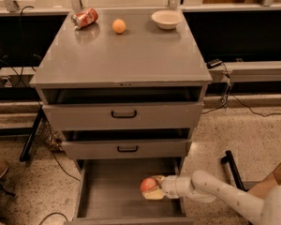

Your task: Pick apple from bottom drawer and place on counter

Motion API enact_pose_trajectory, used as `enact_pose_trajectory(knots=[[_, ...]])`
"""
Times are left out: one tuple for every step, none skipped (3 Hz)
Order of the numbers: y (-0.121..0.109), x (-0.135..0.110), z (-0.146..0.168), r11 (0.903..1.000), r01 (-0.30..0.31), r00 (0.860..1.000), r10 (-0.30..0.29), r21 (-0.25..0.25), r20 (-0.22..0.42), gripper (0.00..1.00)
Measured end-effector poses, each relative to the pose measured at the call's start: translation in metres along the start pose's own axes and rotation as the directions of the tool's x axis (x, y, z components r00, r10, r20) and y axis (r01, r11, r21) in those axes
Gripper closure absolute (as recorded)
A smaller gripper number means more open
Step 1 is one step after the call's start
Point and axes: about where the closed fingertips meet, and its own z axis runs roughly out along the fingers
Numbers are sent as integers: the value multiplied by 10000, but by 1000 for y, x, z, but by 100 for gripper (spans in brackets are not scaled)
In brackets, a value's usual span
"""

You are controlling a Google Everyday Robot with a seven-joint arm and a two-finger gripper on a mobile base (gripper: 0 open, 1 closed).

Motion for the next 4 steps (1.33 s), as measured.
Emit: enact_pose_trajectory(knots=[[29,-47,-83,9931,1111,9900,-1074,-373,911,100],[41,-95,-151,9775,2088,9706,-2034,-298,1289,100],[44,-161,-219,9492,3147,9417,-3121,-14,1259,100],[44,-161,-219,9490,3151,9415,-3124,-14,1261,100]])
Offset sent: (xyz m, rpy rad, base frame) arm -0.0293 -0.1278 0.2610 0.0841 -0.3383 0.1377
